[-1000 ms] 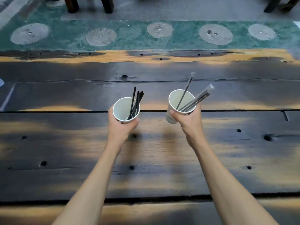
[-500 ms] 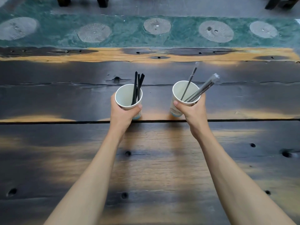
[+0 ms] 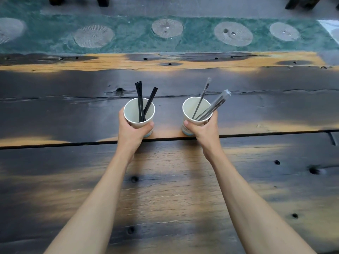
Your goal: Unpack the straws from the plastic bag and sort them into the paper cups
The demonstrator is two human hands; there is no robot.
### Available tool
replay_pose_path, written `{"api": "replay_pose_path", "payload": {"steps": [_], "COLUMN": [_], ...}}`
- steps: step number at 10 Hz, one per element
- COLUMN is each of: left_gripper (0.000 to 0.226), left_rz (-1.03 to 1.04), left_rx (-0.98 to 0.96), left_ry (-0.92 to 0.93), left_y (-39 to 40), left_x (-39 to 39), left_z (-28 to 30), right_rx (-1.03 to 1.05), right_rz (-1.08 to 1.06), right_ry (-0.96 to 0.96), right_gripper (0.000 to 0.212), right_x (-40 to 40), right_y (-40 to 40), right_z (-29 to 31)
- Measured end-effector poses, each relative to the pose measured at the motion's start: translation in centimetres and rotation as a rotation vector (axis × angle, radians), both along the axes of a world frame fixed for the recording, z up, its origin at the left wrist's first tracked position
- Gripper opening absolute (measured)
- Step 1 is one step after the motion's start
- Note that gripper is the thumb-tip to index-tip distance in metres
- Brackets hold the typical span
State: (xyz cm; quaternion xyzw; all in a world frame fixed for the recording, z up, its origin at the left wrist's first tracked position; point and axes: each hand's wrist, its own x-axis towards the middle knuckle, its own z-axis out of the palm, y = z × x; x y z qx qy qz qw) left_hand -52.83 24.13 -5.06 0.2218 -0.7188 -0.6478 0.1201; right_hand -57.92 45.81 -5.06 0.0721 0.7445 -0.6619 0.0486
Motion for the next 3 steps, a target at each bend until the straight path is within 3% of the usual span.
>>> {"api": "replay_pose_path", "payload": {"steps": [2, 3], "left_gripper": [0.094, 0.108], "left_rz": [-0.030, 0.027], "left_rx": [0.044, -0.017], "left_ry": [-0.046, -0.159], "left_y": [0.0, -0.1], "left_x": [0.9, 2.7], "left_z": [0.8, 1.7], "right_rx": [-0.019, 0.021], "right_rz": [0.049, 0.002], "right_ry": [-0.060, -0.055], "right_gripper": [0.092, 0.098], "right_x": [1.2, 3.0], "right_y": [0.6, 1.1], "right_z": [1.0, 2.4]}}
